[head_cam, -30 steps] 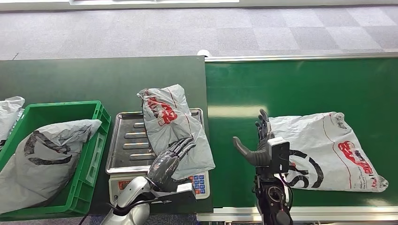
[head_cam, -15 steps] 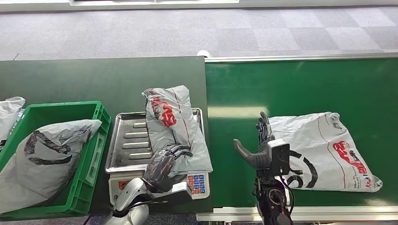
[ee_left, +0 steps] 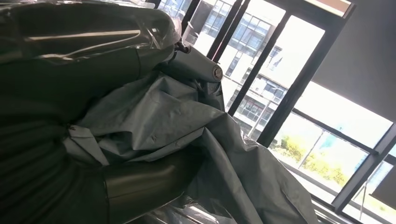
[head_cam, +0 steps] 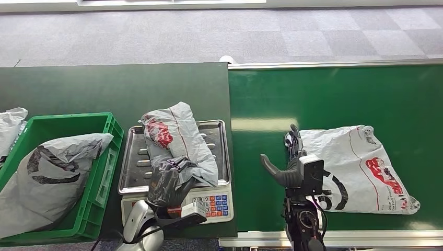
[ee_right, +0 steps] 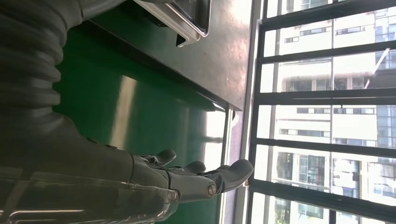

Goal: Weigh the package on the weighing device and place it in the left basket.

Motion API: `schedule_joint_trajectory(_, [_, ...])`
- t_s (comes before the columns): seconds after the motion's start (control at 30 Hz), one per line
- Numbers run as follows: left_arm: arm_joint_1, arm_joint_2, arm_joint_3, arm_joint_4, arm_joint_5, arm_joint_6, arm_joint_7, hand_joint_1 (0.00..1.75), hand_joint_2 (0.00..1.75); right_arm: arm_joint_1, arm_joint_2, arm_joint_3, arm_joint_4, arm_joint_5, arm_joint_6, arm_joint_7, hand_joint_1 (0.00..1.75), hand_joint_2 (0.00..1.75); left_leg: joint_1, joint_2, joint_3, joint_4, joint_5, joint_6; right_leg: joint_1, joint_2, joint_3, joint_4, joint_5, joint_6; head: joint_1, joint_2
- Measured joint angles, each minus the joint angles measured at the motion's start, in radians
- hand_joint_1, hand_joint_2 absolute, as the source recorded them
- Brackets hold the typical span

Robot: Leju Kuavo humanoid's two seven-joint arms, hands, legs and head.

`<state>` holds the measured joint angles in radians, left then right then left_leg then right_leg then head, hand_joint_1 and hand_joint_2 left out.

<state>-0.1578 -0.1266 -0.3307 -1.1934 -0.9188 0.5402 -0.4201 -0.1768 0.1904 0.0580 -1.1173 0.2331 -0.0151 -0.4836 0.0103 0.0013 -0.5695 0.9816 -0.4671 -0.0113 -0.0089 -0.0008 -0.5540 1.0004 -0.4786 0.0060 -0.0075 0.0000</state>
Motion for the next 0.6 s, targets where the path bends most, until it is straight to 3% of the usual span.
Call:
schedule_joint_trajectory(0.23, [0.0, -0.01, 0.015, -0.032, 0.077, 0.119, -0.083, 1.75, 1.75, -0.001, 0.0, 0.0, 0.0, -0.006, -0.008, 0.0, 0.0, 1.75, 0.0, 0.0, 0.0, 0.0, 0.0, 0.0, 0.0, 0.0, 0.0, 0.0, 0.0, 0.0, 0.0, 0.0])
schedule_joint_trajectory(0.4, [0.001, -0.013, 0.023, -0.055, 0.099, 0.138, -0.11, 1.75, 1.75, -0.002, 0.002, 0.0, 0.0, -0.009, -0.012, 0.0, 0.0, 1.75, 0.0, 0.0, 0.0, 0.0, 0.0, 0.0, 0.0, 0.0, -0.001, 0.0, 0.0, 0.0, 0.0, 0.0])
schedule_joint_trajectory(0.6, [0.023, -0.053, 0.088, -0.136, 0.161, 0.143, -0.26, 1.75, 1.75, -0.004, 0.003, 0.003, 0.001, -0.023, -0.025, -0.003, 0.0, 1.75, 0.0, 0.0, -0.001, 0.0, 0.0, 0.0, 0.0, 0.0, -0.001, 0.0, 0.0, 0.0, 0.0, 0.0])
